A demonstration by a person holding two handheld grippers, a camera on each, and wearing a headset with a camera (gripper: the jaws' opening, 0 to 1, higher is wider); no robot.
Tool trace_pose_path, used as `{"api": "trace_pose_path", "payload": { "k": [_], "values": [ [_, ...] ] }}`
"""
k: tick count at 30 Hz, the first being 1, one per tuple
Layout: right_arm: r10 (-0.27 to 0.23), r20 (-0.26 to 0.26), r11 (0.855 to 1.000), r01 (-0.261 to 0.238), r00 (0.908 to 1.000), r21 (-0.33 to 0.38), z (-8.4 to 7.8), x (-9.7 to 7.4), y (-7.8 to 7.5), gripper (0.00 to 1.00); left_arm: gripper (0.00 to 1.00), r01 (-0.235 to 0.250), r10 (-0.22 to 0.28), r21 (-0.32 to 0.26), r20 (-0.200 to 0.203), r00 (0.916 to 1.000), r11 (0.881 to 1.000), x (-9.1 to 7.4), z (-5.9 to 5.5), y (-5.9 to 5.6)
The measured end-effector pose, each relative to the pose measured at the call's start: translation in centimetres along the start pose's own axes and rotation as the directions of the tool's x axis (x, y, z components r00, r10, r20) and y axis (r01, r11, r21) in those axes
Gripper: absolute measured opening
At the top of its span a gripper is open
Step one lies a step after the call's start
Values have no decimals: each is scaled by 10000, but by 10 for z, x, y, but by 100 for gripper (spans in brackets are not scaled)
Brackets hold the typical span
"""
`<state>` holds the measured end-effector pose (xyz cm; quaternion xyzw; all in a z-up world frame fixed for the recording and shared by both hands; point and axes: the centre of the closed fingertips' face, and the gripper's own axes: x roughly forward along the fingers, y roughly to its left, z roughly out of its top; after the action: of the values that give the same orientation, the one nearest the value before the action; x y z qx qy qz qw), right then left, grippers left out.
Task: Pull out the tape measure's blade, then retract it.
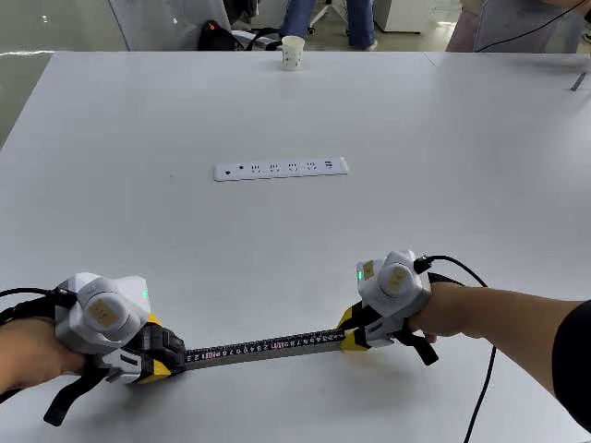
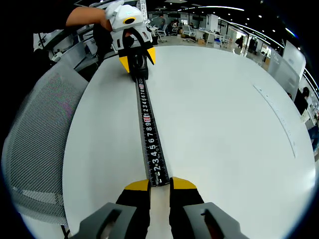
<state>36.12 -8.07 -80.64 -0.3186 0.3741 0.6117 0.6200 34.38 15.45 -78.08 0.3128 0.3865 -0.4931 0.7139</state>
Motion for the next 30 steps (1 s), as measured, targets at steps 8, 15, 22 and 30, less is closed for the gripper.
{"api": "trace_pose_path", "payload": {
  "k": [8,15,22,30],
  "values": [
    [-79,-104,9999,80,9999,140,1,1,1,11,36,29,-30,-79,-59,10000,10000,0,1,1],
    [-68,-298,10000,70,9995,49,1,2,1,12,36,118,-116,85,-254,9996,9999,0,0,-1],
    [-136,-368,9993,123,9992,-360,1,1,2,12,38,99,-103,-164,-278,9996,9998,-1,-2,0],
    [-103,-699,9954,36,9975,-961,1,-3,-2,16,39,207,-208,-40,-321,9993,9998,-4,-4,-3]
  ]
}}
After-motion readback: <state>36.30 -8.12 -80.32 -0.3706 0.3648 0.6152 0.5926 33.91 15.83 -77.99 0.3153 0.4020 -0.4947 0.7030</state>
